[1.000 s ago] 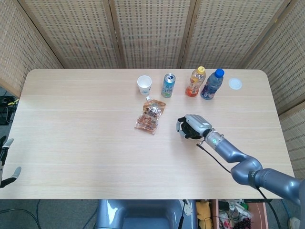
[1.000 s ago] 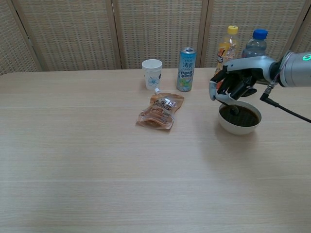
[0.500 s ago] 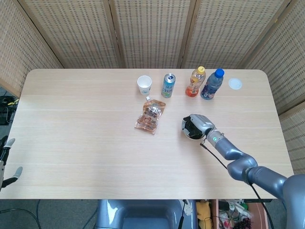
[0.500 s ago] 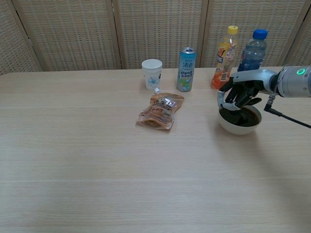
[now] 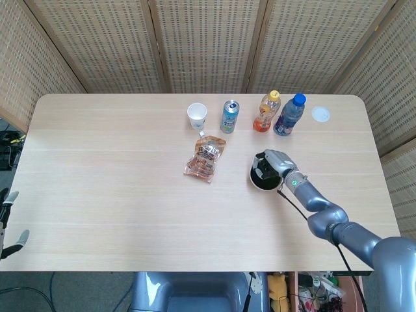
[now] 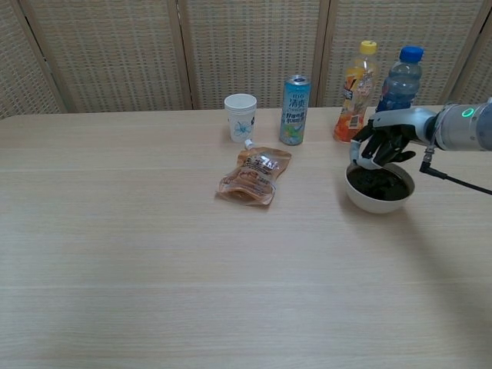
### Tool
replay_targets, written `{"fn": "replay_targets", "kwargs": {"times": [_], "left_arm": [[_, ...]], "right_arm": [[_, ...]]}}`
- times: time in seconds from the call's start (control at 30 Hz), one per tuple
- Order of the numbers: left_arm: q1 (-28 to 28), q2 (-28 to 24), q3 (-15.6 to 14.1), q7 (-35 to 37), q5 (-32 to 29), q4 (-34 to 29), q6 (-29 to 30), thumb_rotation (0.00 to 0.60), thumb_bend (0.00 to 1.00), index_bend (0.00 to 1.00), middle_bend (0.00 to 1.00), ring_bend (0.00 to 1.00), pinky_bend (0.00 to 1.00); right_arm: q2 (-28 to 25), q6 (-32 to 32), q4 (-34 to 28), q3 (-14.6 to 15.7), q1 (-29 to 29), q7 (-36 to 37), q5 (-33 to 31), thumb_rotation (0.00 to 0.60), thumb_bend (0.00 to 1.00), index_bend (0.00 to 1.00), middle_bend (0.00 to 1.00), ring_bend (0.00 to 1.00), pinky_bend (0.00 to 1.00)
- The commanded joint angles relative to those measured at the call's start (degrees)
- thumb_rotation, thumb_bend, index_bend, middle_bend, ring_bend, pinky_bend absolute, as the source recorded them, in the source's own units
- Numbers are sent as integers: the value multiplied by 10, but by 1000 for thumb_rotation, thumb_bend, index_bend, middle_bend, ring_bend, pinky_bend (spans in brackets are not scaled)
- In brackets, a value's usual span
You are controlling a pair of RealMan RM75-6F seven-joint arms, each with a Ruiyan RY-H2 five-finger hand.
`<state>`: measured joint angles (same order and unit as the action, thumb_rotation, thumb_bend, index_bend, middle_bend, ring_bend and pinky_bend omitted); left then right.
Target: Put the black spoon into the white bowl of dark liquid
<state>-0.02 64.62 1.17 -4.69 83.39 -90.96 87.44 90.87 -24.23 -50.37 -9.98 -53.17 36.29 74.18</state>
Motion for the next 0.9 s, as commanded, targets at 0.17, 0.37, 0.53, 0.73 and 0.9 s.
{"fn": "replay_targets", "kwargs": {"times": [0.17,0.37,0.53,0.73,0.9], "left_arm": [[2,0,-1,2,-2,2,-1,600,333,0,0,0,0],[0,0,0,3,2,3,-1,600,333,0,0,0,0],[-2,0,2,1,3,2,-3,600,333,0,0,0,0],[-4,1,2,-3,4,-1,-3,600,333,0,0,0,0],[-3,0,2,-7,3,-4,-3,600,334,0,0,0,0]], "right_arm": [[-5,11,-32,-12,-1,33,3,600,790,768,846,897,981],[-28,8,-78,-12,10,45,11,600,794,768,846,897,981],[-57,8,-120,-11,23,56,10,600,796,768,847,897,982],[-58,12,-98,-8,25,45,4,600,796,768,846,898,982],[-47,22,-70,-16,16,45,1,600,796,769,847,897,982]]}}
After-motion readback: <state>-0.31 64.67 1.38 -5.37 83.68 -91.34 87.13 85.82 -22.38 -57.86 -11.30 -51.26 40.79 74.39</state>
